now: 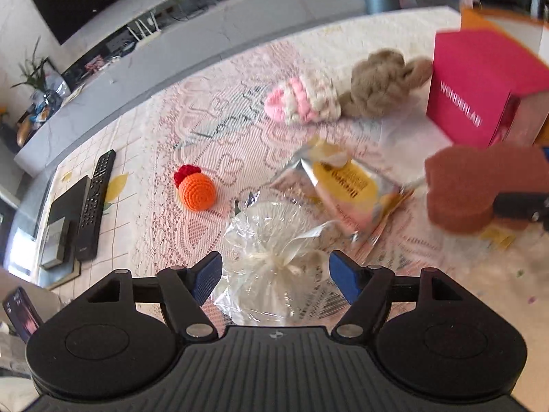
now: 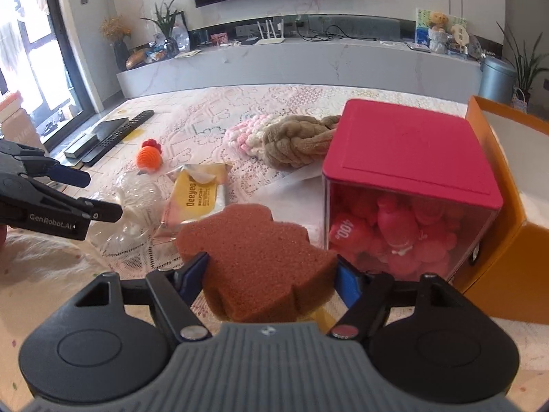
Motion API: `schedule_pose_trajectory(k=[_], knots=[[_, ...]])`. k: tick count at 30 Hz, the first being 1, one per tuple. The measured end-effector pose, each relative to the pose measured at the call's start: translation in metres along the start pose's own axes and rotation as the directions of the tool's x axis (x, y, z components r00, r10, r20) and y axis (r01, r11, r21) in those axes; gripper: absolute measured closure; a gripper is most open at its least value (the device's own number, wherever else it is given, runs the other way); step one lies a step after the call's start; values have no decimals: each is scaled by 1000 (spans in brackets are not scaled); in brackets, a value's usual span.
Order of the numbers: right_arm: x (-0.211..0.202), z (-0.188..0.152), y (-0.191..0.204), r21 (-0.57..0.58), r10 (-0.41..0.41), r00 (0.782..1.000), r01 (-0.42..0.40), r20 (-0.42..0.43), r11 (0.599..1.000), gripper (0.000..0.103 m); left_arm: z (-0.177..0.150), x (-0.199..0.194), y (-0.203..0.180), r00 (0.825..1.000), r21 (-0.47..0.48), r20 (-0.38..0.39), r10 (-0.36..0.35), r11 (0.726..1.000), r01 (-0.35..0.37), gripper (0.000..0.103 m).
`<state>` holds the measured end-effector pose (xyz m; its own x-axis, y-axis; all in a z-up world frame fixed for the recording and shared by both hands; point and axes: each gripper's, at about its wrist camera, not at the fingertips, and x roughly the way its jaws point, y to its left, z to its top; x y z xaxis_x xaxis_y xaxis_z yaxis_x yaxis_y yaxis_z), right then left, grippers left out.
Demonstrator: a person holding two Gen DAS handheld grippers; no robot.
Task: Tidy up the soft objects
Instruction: 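Grasp brown bear-shaped sponge with right tool while left tool grasps ribboned gift bag, then carry gift bag with left tool while right tool carries sponge to orange box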
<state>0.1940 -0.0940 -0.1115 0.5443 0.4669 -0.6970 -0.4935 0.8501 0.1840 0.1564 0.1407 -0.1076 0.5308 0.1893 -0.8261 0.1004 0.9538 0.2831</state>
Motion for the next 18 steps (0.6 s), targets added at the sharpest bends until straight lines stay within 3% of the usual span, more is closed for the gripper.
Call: schedule_pose_trajectory(k=[7, 9, 10, 14, 18], knots=[[15, -7, -8, 33, -4, 999, 6, -45, 999, 27, 1, 34, 6, 989, -13, -138, 51, 998, -53, 23], [17, -8, -7, 31, -5, 999, 7, -49, 999, 26, 2, 45, 9, 981, -34, -191, 31, 999, -38, 40], [17, -9, -6, 30, -6, 999, 7, -49, 1000, 26, 2, 50, 12, 977, -56, -212, 9, 998, -22, 42], [15, -10, -9, 35, -3, 999, 4, -43, 999, 26, -1, 48, 25, 980, -152, -193, -40, 988, 10, 49], [13, -10, -8, 31, -3, 999, 4, -38, 1000, 26, -4, 35, 27, 991, -184, -133, -20, 983, -5, 56]])
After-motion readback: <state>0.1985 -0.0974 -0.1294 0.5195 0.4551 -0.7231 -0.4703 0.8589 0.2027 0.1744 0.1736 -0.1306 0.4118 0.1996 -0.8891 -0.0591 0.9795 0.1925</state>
